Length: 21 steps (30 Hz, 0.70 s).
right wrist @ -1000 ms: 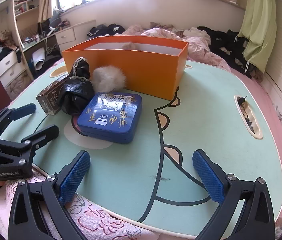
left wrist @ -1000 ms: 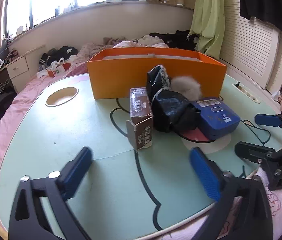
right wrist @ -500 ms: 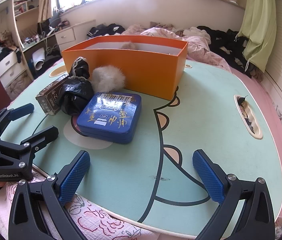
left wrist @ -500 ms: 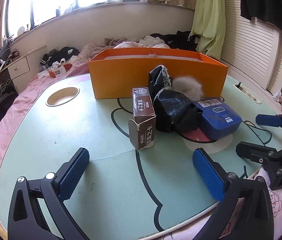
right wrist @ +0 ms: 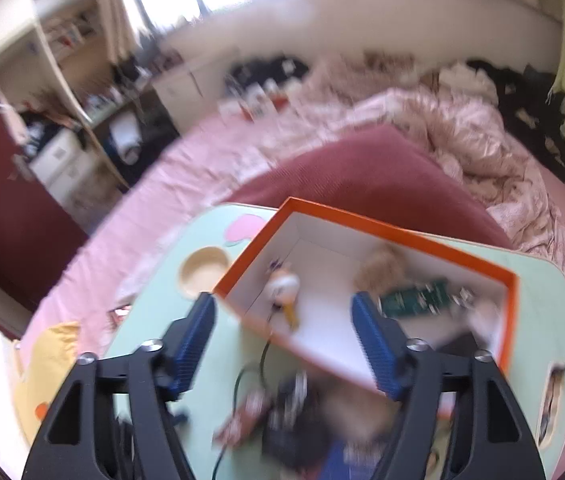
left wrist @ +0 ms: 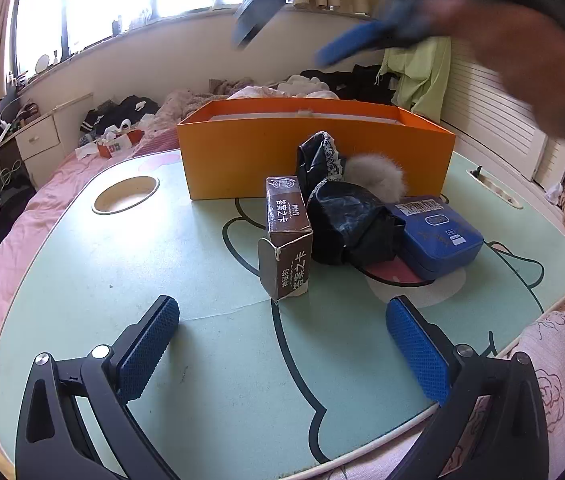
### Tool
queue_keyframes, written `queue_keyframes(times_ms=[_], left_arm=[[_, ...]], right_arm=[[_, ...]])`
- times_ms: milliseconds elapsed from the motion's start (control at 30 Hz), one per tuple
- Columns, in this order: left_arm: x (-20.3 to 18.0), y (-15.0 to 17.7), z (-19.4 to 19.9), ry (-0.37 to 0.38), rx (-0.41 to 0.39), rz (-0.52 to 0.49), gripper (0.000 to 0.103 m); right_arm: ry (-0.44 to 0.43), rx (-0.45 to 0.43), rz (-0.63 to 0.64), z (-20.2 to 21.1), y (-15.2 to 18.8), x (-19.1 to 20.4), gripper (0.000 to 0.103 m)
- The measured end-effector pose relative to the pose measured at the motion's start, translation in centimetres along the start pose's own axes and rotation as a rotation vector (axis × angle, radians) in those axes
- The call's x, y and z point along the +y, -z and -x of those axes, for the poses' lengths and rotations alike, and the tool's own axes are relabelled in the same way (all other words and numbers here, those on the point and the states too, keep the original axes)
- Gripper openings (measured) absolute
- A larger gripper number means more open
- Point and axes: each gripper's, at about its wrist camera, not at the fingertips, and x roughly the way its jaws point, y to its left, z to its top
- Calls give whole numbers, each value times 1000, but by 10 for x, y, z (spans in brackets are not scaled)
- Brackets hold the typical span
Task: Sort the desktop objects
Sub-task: 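Grasp the white figurine keychain in the box with the right gripper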
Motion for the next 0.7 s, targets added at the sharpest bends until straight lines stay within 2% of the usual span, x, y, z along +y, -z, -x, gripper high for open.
queue_keyframes(times_ms=[67,167,300,467,500,533,600,700], left_arm=[[1,1,0,3,-3,-1,103],[0,1,1,9,-10,-4,103],[0,2,0,17,-19,-8,103],[-1,2,0,19,-22,-10,103],[-1,1,-1,22,-21,-7,103],[-1,1,0,23,-23,-7,103],[-2,1,0,22,-26,-10,103],[-3,1,0,21,-27,-10,103]], right_arm=[[19,90,-24,-37,-18,1,59],[18,189,-73,-77,-25,-3,58],[-1,259,-103,-103,-25,-5,58],[55,344,-101,-129,-23,-12,56],[48,352,-114,-133,-22,-14,48],[68,349,-107,-133,-23,-13,32],[122,341,-55,-132,-24,-10,32],[86,313,-82,-127,-23,-16,31]])
